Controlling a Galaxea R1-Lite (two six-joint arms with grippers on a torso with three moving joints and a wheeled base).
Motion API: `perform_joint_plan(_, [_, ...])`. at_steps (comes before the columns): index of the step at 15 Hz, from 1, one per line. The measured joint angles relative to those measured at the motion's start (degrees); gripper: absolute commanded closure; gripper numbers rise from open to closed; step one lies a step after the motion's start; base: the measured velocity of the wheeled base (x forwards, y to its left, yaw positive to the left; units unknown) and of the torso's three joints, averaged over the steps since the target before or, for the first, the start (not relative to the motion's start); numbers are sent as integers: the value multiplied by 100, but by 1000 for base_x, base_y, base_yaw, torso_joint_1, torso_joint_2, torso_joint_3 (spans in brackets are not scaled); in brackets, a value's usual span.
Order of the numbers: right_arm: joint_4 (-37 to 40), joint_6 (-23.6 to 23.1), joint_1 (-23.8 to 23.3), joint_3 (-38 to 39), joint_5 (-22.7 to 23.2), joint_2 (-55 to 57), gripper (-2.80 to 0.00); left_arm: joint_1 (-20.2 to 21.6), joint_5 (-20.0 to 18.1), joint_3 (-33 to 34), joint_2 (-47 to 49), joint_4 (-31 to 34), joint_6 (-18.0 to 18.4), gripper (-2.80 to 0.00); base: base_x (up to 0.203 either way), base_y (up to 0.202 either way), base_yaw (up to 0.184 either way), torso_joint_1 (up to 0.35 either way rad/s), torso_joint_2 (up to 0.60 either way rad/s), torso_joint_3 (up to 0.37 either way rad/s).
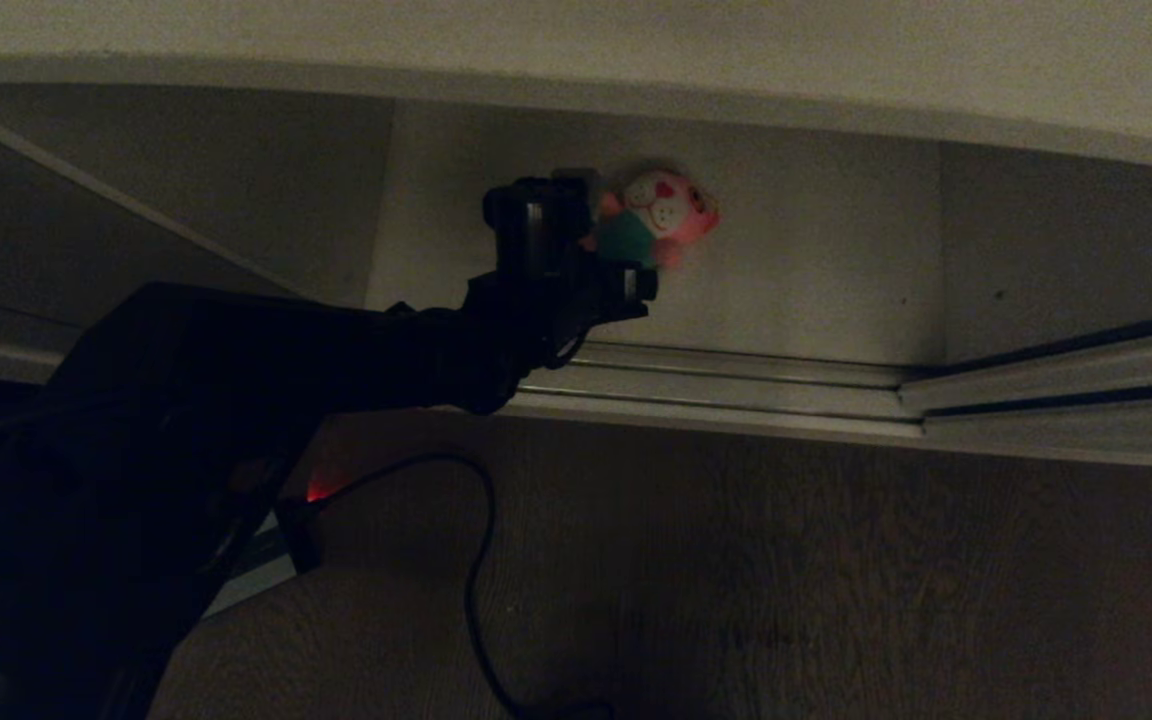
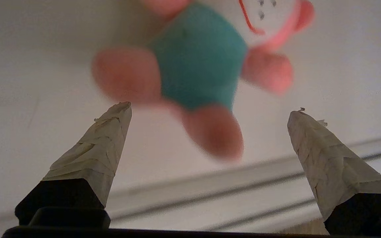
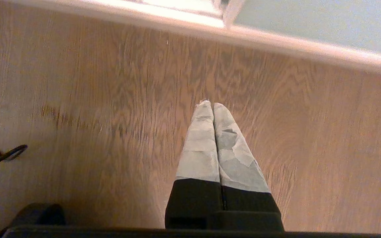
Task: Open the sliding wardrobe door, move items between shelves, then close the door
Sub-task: Place the pink doll on the higher shelf
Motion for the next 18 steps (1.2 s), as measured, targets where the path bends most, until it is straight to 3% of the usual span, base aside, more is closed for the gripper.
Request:
perform_joint_plan(10, [0, 0, 0, 0, -2, 0, 0, -23, -25, -251, 646, -278, -166, -280, 6, 0, 1, 1, 0, 0])
perform_joint_plan(15, [-2, 0, 0, 0, -2, 0, 0, 3, -243, -291, 903, -913, 10, -280, 0, 0, 0, 0, 0, 0])
perform_joint_plan(18, [0, 0, 0, 0, -2, 0, 0, 27, -265, -306, 995, -1702, 198, -280, 0, 0, 0, 0, 0, 0])
